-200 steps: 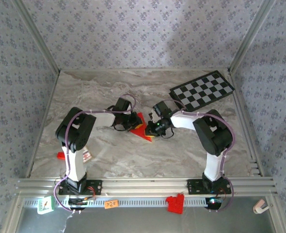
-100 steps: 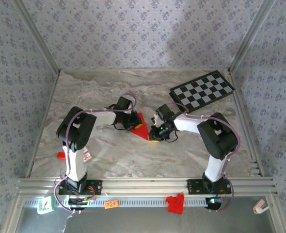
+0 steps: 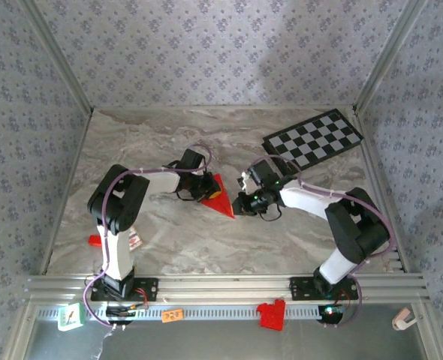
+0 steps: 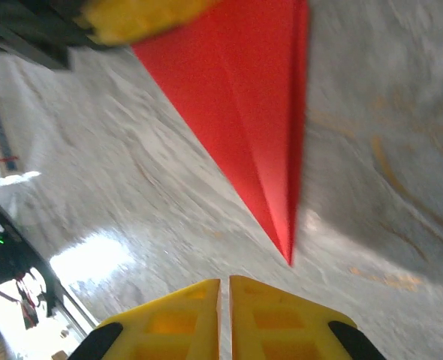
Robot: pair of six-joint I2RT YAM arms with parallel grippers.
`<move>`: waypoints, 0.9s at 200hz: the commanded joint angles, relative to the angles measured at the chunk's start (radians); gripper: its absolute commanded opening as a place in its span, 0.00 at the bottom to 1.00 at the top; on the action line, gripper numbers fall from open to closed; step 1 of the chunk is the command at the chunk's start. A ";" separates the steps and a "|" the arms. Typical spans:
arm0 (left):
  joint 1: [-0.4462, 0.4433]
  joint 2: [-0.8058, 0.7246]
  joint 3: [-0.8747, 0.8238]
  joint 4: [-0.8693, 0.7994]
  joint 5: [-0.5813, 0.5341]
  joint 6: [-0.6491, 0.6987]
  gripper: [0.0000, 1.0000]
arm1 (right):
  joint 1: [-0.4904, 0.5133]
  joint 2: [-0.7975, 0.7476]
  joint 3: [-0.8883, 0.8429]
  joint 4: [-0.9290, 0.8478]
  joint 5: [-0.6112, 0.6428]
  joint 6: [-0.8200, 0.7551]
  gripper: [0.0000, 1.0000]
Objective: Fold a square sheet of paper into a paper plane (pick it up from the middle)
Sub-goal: Fourth fold the wing at the center of the table.
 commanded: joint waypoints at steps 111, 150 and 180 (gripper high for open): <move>-0.004 0.020 -0.014 -0.113 -0.042 0.004 0.13 | 0.027 0.243 0.130 0.001 0.094 -0.006 0.11; 0.000 -0.010 -0.002 -0.046 -0.039 0.054 0.14 | 0.023 0.288 0.109 -0.069 0.126 -0.040 0.11; 0.012 -0.030 0.002 0.033 -0.014 0.134 0.18 | 0.010 0.327 0.079 -0.072 0.106 -0.040 0.11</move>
